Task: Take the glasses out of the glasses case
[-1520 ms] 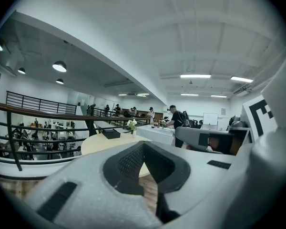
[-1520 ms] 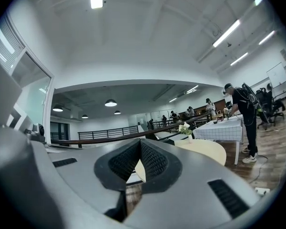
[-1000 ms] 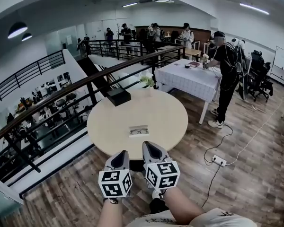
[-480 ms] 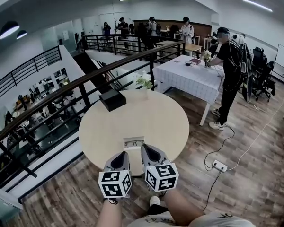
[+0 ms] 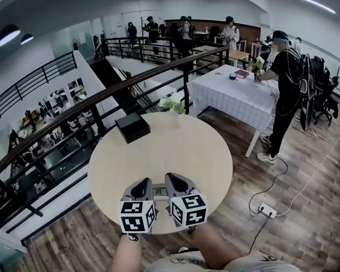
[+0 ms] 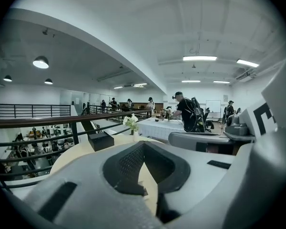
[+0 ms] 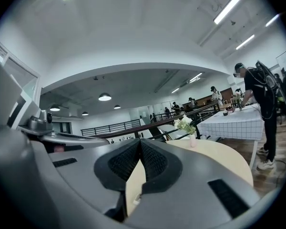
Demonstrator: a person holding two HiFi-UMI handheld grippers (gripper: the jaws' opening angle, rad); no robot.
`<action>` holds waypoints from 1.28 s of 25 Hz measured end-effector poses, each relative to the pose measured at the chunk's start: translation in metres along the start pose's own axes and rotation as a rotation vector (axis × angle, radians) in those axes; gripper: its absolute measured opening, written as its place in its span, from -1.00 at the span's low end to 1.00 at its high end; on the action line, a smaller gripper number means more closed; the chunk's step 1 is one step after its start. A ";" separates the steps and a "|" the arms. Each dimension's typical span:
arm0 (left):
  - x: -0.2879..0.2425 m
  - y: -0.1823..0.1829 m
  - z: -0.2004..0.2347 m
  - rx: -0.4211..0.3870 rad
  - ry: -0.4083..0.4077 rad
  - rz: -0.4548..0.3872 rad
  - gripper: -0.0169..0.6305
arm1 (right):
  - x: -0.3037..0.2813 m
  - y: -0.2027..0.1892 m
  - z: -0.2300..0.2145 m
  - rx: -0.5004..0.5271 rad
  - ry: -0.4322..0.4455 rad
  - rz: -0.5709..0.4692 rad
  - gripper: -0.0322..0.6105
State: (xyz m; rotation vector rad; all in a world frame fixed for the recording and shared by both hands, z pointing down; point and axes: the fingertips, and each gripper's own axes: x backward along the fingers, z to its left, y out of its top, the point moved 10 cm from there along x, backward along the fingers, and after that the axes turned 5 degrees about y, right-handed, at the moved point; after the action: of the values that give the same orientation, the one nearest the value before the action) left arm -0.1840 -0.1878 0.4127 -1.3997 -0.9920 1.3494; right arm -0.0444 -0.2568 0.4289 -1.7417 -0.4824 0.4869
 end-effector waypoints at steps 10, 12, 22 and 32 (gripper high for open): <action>-0.049 0.012 0.023 -0.072 -0.024 0.105 -0.91 | -0.050 0.017 -0.016 -0.016 0.031 0.063 -0.85; -0.059 0.005 0.031 -0.122 -0.020 0.142 -0.91 | -0.059 0.014 -0.016 -0.014 0.027 0.079 -0.85; -0.106 -0.043 0.047 -0.360 -0.113 0.368 -0.91 | -0.076 0.006 -0.034 -0.009 -0.034 0.134 -0.85; -0.142 -0.111 0.046 -0.566 -0.358 0.492 -0.91 | -0.070 -0.033 -0.053 -0.041 -0.094 0.262 -0.85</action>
State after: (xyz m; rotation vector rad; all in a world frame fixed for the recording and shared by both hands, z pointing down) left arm -0.2348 -0.2933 0.5572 -1.9572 -1.4013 1.8121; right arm -0.0751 -0.3318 0.4766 -1.8375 -0.3334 0.7522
